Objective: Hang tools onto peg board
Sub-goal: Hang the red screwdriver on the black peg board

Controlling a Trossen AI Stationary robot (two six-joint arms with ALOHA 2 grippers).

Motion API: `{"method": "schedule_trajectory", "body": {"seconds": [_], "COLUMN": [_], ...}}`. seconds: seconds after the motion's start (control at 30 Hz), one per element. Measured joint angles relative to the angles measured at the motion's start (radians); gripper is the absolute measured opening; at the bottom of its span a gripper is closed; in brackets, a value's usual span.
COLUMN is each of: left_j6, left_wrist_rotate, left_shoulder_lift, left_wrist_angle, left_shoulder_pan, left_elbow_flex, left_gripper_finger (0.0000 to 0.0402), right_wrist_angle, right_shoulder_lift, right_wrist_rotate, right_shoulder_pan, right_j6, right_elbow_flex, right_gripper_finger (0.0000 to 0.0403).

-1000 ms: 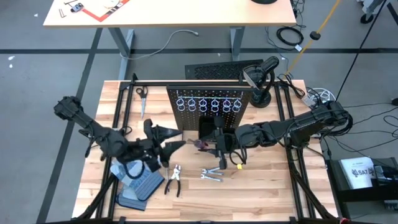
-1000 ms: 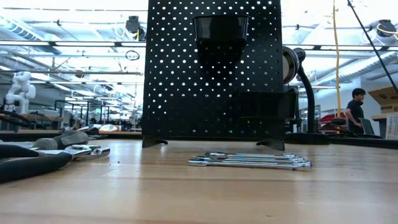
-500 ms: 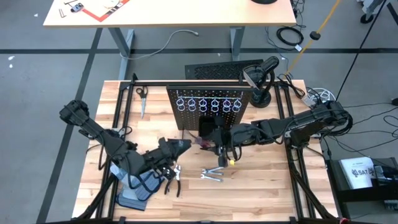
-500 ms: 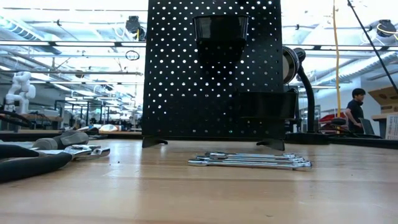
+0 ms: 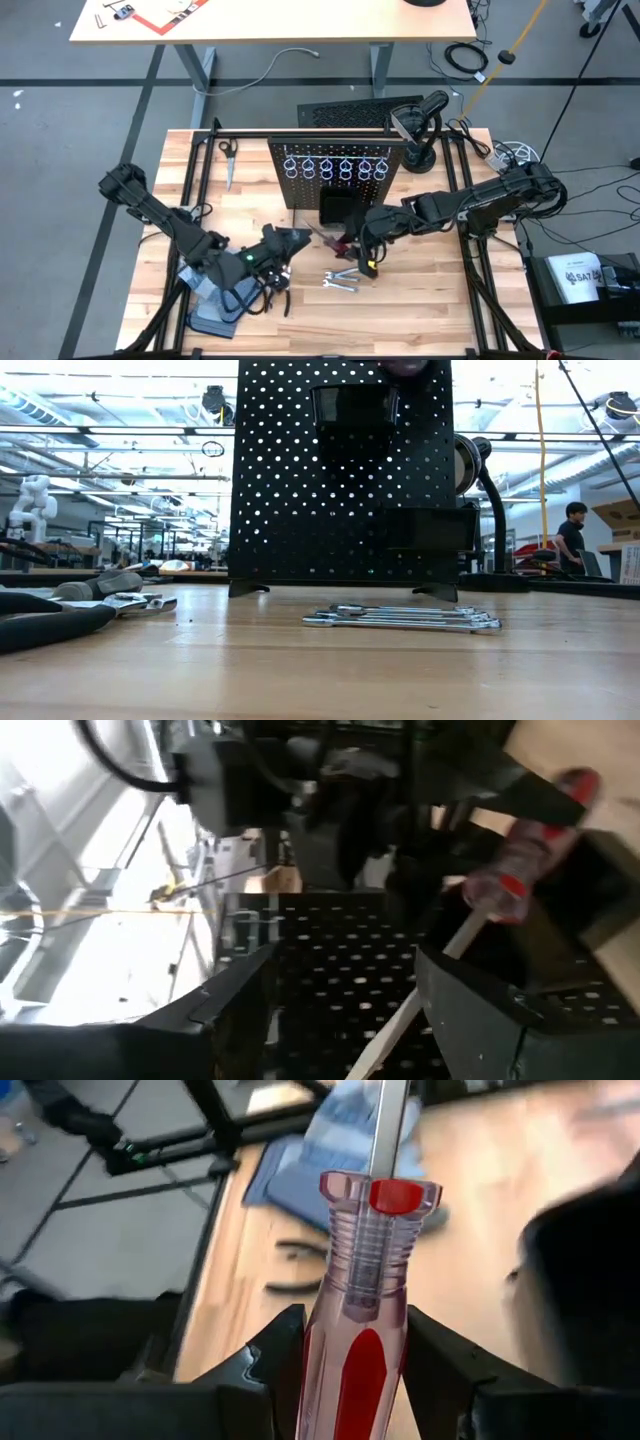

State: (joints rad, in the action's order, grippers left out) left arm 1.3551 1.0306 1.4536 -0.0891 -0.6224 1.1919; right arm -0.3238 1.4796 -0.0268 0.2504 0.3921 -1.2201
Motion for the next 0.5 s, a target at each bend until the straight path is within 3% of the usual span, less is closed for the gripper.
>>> {"method": "schedule_trajectory", "body": {"seconds": [0.27, 0.5], "left_j6": [-0.28, -0.323], "left_wrist_rotate": [-0.002, 0.019], "left_shoulder_lift": [0.095, 0.208], "left_wrist_angle": [0.151, 0.178], "left_shoulder_pan": [0.0, 0.032], "left_elbow_flex": [-0.001, -0.001], "left_gripper_finger": [0.0247, 0.0247], "right_wrist_angle": [-0.129, -0.173], "right_shoulder_lift": [0.002, 0.022], "right_wrist_rotate": [-0.076, -0.13], "right_shoulder_pan": [0.0, 0.0], "right_j6": [0.115, 0.2], "right_elbow_flex": [0.0, 0.0], "right_gripper_finger": [0.013, 0.013]}}
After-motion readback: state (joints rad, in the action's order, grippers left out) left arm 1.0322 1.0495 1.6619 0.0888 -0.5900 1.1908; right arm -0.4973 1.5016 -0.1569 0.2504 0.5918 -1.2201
